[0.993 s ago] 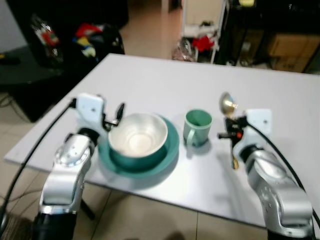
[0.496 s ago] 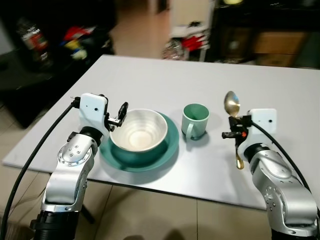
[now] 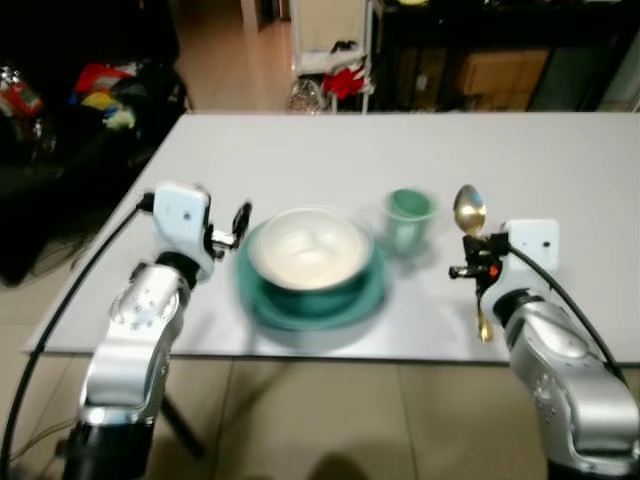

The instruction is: Setting the table

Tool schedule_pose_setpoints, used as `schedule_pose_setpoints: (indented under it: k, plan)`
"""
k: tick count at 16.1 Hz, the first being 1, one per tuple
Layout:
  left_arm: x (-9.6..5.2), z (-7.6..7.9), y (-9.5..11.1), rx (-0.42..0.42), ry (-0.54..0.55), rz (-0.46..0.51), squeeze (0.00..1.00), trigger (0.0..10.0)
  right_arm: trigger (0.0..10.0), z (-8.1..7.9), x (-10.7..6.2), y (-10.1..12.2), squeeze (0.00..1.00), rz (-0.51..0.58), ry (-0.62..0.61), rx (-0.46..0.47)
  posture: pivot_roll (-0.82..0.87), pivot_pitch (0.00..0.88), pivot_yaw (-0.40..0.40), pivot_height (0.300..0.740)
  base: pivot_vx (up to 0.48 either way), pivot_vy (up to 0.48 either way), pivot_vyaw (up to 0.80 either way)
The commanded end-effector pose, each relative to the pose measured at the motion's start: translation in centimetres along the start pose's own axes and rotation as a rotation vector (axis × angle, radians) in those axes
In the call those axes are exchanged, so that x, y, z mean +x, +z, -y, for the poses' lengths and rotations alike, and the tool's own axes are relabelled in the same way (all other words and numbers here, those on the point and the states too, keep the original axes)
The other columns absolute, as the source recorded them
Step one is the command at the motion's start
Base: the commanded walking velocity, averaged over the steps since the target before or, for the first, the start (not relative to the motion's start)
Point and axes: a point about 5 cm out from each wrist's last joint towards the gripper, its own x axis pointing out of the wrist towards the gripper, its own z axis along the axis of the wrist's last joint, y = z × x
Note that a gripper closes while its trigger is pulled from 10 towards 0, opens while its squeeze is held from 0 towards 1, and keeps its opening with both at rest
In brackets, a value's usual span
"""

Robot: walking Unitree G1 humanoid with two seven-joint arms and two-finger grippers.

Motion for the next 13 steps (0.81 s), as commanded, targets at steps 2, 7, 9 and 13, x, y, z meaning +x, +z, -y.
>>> schedule_pose_setpoints:
  k: [2, 7, 9, 13]
  plan:
    - [-0.3, -0.3, -0.3, 0.026, 0.001, -0.022, 0.0, 10.0, 10.0, -0.3, 0.0, 0.5, 0.0, 0.019, 0.018, 0.0, 0.09, 0.0, 0.043, 0.74, 0.0, 0.0, 0.0]
    - [-0.5, -0.4, -0.3, 0.013, 0.011, -0.034, 0.0, 10.0, 10.0, 0.1, -0.1, -0.1, 0.0, -0.037, 0.015, -0.01, 0.1, 0.0, 0.05, 0.74, 0.0, -0.192, 0.0]
    - [-0.8, 0.0, -0.2, 0.043, -0.067, -0.041, 0.0, 10.0, 10.0, 0.3, -0.2, -0.6, 0.0, -0.074, 0.015, -0.017, 0.1, 0.0, 0.056, 0.74, 0.0, 0.0, 0.0]
    - [-1.9, 0.1, -0.2, 0.024, -0.194, -0.061, 0.0, 10.0, 10.0, 0.5, -0.5, -1.8, 0.0, -0.183, 0.019, -0.014, 0.1, 0.0, 0.06, 0.74, 0.0, 0.0, 0.0]
